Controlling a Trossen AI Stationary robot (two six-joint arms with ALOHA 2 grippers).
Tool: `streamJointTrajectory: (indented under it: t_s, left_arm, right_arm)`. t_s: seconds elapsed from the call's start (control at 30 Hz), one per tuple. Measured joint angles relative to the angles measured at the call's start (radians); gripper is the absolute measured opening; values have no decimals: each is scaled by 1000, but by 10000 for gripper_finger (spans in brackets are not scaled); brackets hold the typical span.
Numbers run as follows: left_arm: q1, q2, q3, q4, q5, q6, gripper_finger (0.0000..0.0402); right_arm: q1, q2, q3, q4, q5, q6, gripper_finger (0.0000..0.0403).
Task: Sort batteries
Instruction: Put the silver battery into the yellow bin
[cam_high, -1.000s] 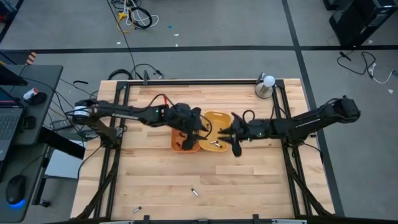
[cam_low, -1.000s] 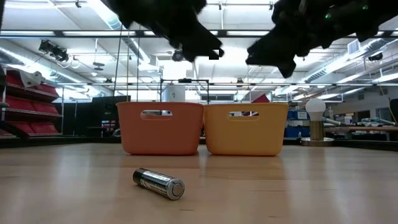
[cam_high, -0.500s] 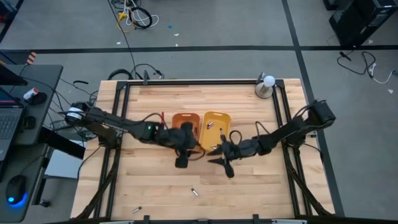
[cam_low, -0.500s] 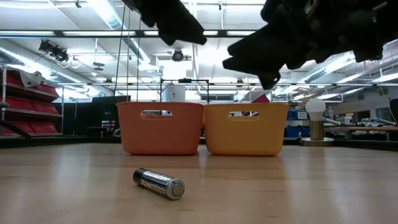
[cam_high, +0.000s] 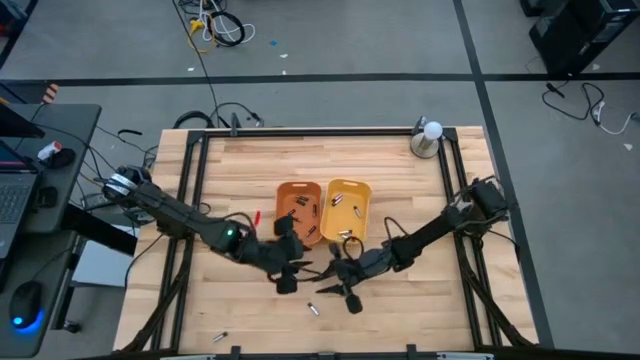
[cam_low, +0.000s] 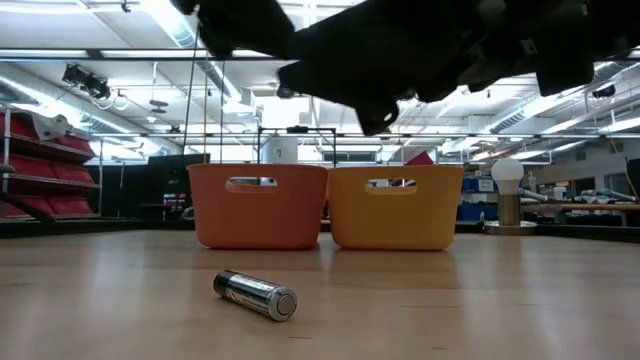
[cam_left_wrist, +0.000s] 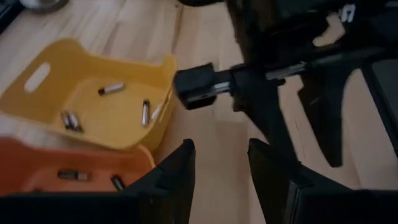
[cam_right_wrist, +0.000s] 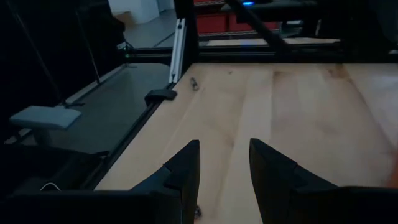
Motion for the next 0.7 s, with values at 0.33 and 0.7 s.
streamJointTrajectory:
  t_s: [0.33,0.7]
  left_arm:
    - [-153,0,0,-133,-137,-360,146]
    - [-308,0,0,-302,-80,-751,146]
  right_arm:
    - [24,169,172,-82,18,135,124]
    - [71,228,336,-554,132,334,123]
